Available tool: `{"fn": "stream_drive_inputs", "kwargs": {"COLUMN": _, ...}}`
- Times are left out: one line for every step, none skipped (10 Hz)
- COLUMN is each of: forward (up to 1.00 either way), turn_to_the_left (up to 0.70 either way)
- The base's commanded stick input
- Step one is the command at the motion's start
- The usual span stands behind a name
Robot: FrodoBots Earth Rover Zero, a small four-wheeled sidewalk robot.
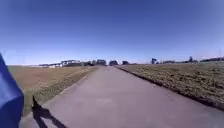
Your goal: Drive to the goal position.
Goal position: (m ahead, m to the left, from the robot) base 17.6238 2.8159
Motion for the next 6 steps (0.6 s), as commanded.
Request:
{"fn": "stream_drive_inputs", "kwargs": {"forward": 0.70, "turn_to_the_left": 0.00}}
{"fn": "stream_drive_inputs", "kwargs": {"forward": 0.70, "turn_to_the_left": 0.00}}
{"fn": "stream_drive_inputs", "kwargs": {"forward": 0.70, "turn_to_the_left": 0.00}}
{"fn": "stream_drive_inputs", "kwargs": {"forward": 0.70, "turn_to_the_left": 0.00}}
{"fn": "stream_drive_inputs", "kwargs": {"forward": 0.70, "turn_to_the_left": 0.00}}
{"fn": "stream_drive_inputs", "kwargs": {"forward": 0.70, "turn_to_the_left": 0.00}}
